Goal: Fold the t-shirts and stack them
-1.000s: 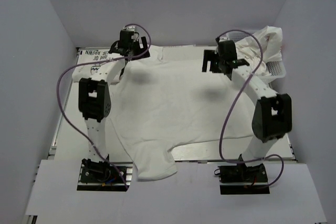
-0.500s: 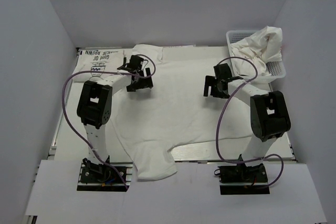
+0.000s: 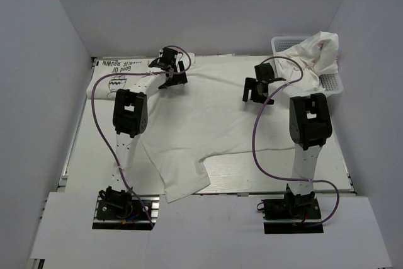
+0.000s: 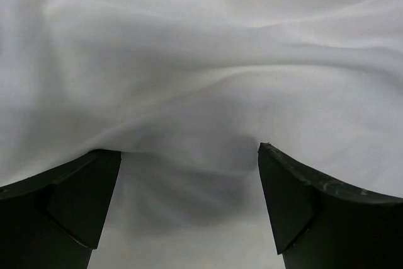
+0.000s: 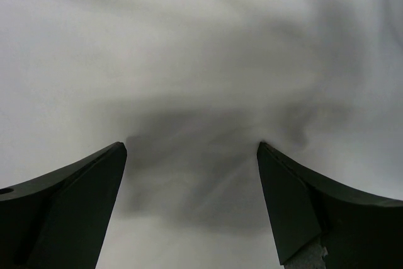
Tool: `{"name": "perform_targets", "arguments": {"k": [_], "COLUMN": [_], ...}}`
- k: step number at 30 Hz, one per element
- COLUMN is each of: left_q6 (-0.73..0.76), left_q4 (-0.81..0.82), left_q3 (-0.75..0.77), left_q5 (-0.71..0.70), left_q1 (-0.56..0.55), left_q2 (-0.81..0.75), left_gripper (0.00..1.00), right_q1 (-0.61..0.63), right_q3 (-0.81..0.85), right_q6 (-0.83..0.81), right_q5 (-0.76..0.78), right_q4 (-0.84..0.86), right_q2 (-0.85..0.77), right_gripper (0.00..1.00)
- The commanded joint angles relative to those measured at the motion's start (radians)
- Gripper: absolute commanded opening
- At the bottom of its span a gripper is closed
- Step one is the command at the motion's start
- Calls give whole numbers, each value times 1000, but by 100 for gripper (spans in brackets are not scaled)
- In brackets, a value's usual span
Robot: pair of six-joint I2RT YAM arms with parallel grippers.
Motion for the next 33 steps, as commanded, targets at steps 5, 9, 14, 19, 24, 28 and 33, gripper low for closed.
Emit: {"name": "perform_targets", "arguments": {"k": [5, 9, 14, 19, 24, 28, 33], "left_q6": [94, 65, -98, -173, -173, -211, -265], "left_q4": [-23, -4, -32, 1, -171, -187, -274], "left_q3": [78, -205, -658, -1111, -1286, -1404, -1429], "left_q5": [14, 65, 233, 430, 528, 631, 601], "left_q1": [-2, -23, -49, -120, -183, -227, -290], "left_q2": [-106, -344, -698, -1086, -1212, -1222, -1274], "left_gripper": [100, 100, 100, 100, 100, 100, 98], "right_q1": [11, 21, 11, 12, 6, 3, -8], "right_q3": [48, -76, -232, -456, -475, -493, -533], "right_q6": [-90, -90, 29, 89, 109, 138, 158], "right_q5": [-98, -151, -191, -204, -99, -108, -118], "right_q4": [-14, 68, 79, 162, 108, 79, 71], "right_q2": [-99, -293, -476, -634, -685, -695, -717], "right_gripper": [90, 90, 90, 90, 90, 90, 90]}}
